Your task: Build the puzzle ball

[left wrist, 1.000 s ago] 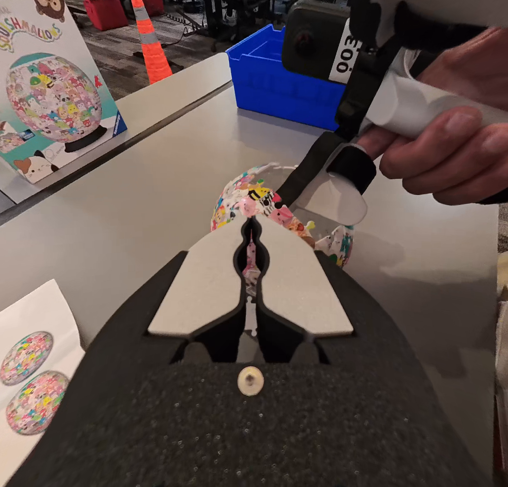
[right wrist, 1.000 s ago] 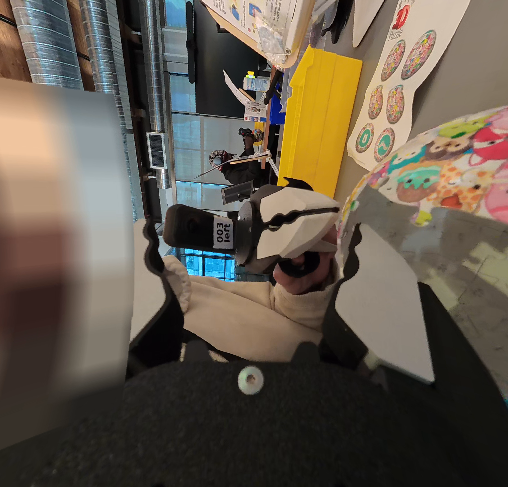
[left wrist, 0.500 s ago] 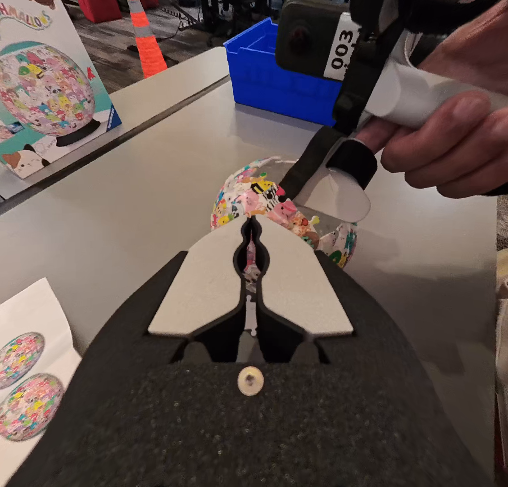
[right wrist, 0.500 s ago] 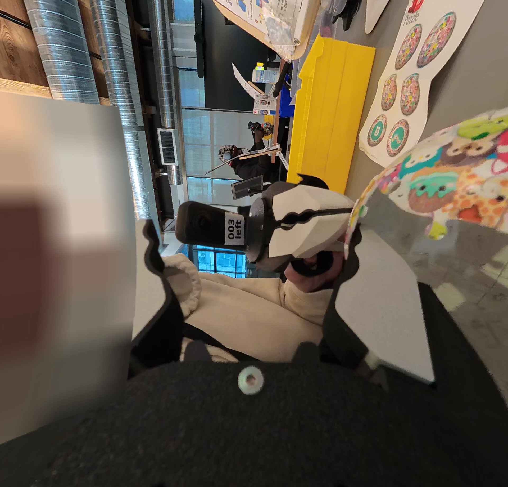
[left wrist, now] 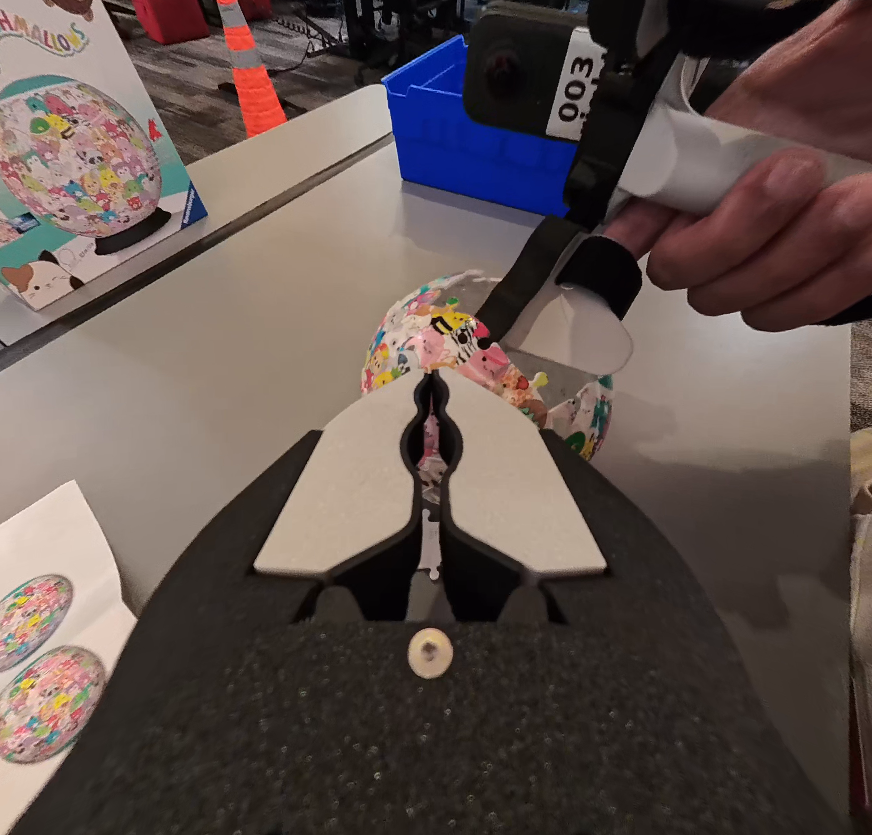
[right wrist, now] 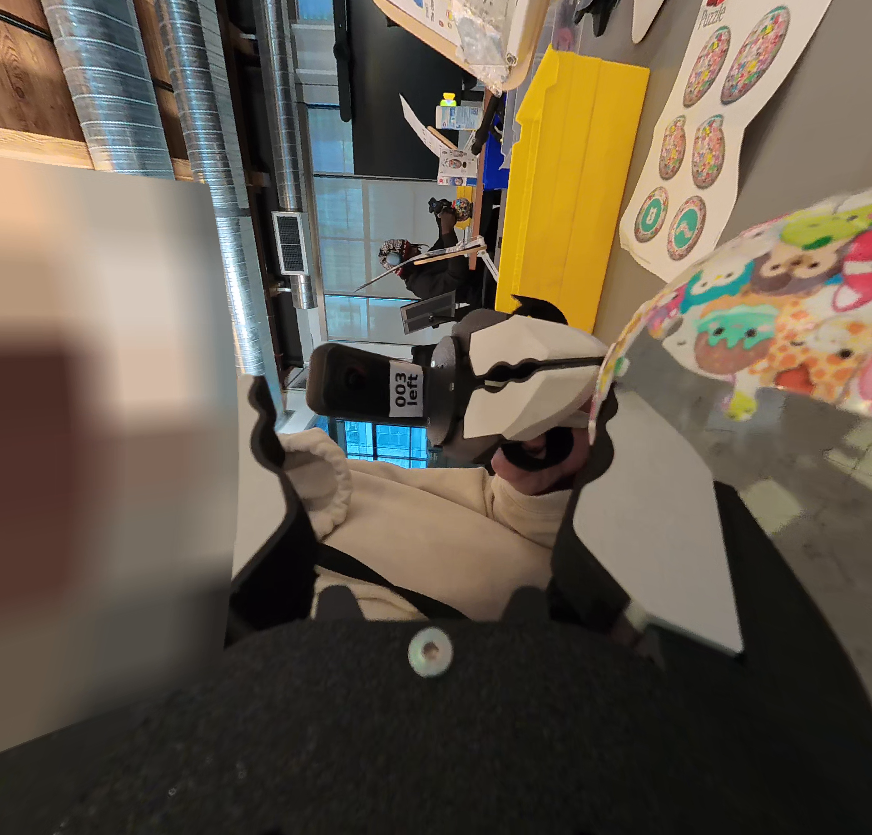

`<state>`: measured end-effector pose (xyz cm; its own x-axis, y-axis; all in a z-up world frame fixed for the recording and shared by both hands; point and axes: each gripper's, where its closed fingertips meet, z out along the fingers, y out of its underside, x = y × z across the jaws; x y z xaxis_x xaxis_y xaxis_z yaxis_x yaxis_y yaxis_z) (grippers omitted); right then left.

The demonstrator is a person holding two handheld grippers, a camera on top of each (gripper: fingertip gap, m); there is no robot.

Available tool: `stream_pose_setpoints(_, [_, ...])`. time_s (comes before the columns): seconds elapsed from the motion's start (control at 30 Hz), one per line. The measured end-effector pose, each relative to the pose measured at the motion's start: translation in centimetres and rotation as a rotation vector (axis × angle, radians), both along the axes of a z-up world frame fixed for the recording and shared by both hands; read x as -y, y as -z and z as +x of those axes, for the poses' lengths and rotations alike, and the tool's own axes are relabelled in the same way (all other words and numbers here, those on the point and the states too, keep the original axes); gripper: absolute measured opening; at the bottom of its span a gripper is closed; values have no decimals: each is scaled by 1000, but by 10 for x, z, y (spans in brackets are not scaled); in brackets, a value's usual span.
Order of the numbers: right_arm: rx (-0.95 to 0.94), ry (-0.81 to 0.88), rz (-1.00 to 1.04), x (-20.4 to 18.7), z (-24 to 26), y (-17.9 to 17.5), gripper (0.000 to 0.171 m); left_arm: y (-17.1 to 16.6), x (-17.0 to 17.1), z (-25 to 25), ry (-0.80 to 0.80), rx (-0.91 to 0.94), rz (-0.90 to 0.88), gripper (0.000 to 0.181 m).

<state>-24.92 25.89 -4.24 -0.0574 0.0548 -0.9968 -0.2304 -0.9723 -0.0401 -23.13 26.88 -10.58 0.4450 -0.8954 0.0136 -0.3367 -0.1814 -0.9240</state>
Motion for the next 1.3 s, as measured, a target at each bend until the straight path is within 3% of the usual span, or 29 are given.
stream_pose_setpoints(1.3, [40,-12,23,18,13,-1,121,-6,18,8,6,-36,42,0])
